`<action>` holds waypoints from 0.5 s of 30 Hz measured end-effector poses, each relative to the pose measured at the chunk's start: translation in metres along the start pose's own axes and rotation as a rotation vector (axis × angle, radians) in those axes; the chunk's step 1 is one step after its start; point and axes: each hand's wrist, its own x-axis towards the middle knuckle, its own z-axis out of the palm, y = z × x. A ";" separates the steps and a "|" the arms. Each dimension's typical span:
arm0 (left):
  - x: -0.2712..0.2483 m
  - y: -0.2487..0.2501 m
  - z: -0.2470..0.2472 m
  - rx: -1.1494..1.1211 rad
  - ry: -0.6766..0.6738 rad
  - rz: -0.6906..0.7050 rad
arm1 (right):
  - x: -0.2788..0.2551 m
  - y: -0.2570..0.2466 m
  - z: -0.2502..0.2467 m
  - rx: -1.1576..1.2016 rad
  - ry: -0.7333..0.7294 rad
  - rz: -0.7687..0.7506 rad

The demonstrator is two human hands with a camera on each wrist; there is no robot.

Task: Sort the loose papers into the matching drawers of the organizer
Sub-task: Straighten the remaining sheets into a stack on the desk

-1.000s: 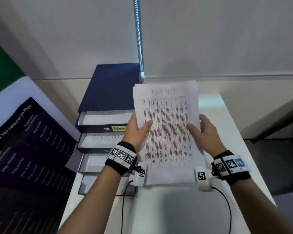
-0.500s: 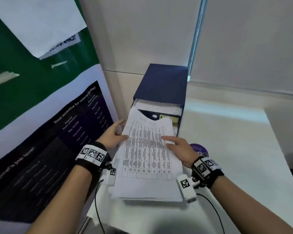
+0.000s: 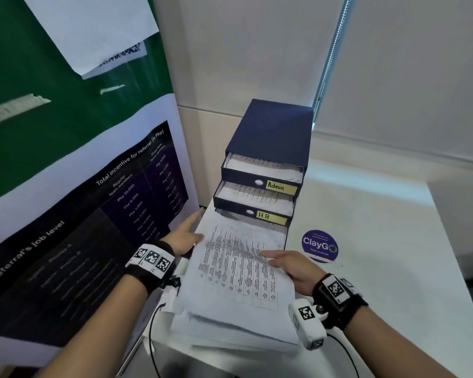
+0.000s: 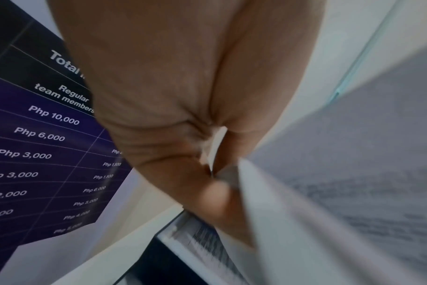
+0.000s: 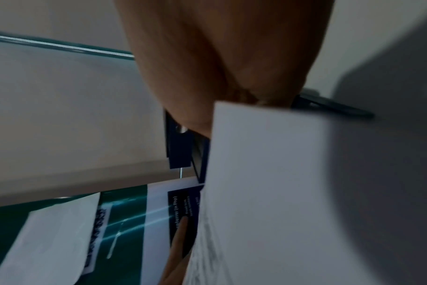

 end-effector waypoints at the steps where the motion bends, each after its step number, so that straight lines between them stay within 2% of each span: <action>1: 0.002 -0.005 0.004 0.017 -0.011 -0.014 | 0.002 0.002 -0.002 -0.006 0.034 0.020; 5: 0.001 -0.014 0.018 0.069 -0.080 -0.059 | 0.012 0.000 -0.009 -0.062 0.190 -0.005; 9: 0.006 -0.019 0.021 0.099 -0.123 -0.045 | 0.026 -0.009 -0.010 -0.099 0.259 -0.069; 11: 0.012 -0.022 0.017 0.111 -0.085 -0.009 | 0.027 -0.009 -0.008 0.002 0.206 -0.050; 15: 0.031 -0.030 0.011 0.023 0.072 0.016 | 0.008 -0.005 0.002 -0.096 -0.109 0.066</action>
